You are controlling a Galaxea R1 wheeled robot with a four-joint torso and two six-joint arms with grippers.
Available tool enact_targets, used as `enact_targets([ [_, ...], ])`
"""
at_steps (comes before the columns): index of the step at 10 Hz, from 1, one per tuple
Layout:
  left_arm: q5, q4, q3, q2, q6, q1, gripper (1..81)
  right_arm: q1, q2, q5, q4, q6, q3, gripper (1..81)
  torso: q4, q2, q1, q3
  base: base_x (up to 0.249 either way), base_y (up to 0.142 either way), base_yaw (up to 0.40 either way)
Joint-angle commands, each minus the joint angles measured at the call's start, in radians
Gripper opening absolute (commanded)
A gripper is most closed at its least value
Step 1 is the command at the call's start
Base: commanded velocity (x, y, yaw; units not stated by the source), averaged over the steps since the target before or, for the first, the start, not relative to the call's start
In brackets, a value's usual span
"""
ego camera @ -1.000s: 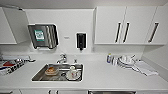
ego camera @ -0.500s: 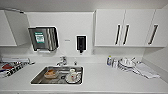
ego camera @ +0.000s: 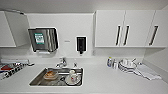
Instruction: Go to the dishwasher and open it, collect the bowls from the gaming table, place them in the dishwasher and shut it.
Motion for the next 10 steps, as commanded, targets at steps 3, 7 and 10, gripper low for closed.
enact_targets([
  [3, 0.216, 0.000, 0.103, -0.099, -0.037, -0.220, 81.1, 0.135, -0.083, -0.036, 0.016, 0.044, 0.104, 81.1, 0.000, -0.167, 0.107, -0.156, 0.000, 0.000, 0.000],
  [7, 0.301, -0.001, 0.163, -0.146, -0.061, -0.320, 81.1, 0.184, -0.141, -0.034, 0.014, 0.102, 0.179, 81.1, 0.000, -0.304, 0.195, -0.286, 0.000, 0.000, 0.000],
  [10, 0.390, -0.034, 0.175, -0.178, -0.080, -0.444, 81.1, 0.192, -0.152, -0.033, 0.014, 0.116, 0.185, 81.1, 0.000, -0.397, 0.256, -0.276, 0.000, 0.000, 0.000],
])
